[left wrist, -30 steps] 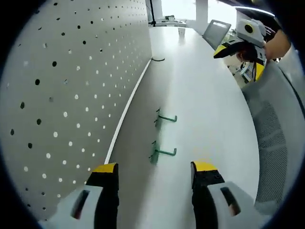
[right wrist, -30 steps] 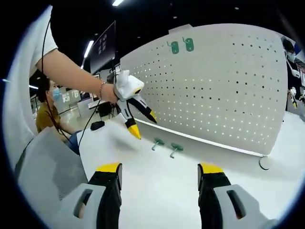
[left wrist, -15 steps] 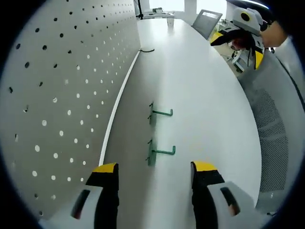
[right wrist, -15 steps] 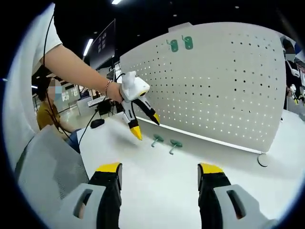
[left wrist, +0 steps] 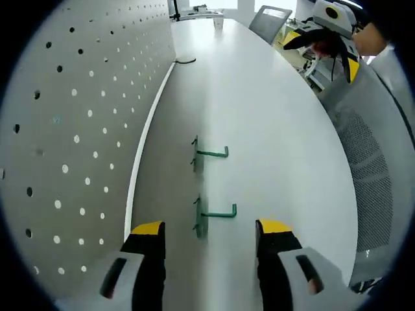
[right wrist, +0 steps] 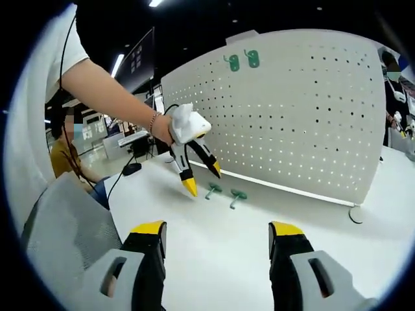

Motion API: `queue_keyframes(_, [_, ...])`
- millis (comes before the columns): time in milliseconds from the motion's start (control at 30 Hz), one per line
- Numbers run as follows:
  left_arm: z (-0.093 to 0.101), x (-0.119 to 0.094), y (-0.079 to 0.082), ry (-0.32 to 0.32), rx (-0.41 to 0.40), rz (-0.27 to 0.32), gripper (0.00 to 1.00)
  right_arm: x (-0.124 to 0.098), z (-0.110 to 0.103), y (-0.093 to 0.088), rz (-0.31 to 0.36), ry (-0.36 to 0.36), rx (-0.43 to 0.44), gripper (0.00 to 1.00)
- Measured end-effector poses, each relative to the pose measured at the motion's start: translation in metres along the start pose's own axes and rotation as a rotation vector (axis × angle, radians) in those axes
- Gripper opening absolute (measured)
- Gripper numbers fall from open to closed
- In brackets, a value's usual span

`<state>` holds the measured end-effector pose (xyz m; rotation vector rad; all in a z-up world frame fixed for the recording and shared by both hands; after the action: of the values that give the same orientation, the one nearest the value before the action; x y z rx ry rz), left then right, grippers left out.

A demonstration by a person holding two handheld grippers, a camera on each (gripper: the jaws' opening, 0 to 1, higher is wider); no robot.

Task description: Insert the hook assembly into the mounting plate slot until the hook locks in place.

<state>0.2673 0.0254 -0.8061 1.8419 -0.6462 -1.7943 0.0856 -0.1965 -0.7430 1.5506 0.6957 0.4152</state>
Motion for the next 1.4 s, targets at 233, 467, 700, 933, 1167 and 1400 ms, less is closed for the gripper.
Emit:
queue_keyframes(233, [0.0,0.008,-0.004,-0.029,-0.005,-0.019,0.55,-0.003,0.001,0.001,0.005,-0.015,0.004,0.61])
queue_keyframes(467, [-0.001,0.012,-0.004,-0.041,-0.025,-0.016,0.55,-0.008,0.004,0.001,0.016,-0.041,0.015,0.61])
queue_keyframes(700, [0.0,0.012,-0.006,-0.042,0.023,-0.016,0.54,-0.009,0.006,0.002,0.029,-0.058,0.031,0.6])
queue_keyframes(933, [-0.003,0.01,-0.006,-0.03,0.013,-0.011,0.49,-0.009,0.007,0.002,0.029,-0.061,0.024,0.6])
queue_keyframes(1167, [-0.004,0.006,-0.01,-0.004,-0.007,0.012,0.35,-0.01,0.008,0.004,0.036,-0.064,0.027,0.6])
queue_keyframes(1400, [-0.007,0.007,-0.009,0.03,-0.04,0.008,0.28,-0.01,0.008,0.004,0.036,-0.061,0.025,0.6])
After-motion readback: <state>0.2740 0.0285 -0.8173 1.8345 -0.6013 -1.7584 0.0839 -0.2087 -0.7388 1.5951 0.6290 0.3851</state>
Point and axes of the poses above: the point that each gripper's makers call its tool centre point, and the gripper's own axes: x roughly forward along the fingers, z roughly to its right, y roughly out of its top, the point moved 7 cm from there along -x, roughly backward along the fingers, and after that the axes turned 14 degrees about z, right-handed, at the moved point
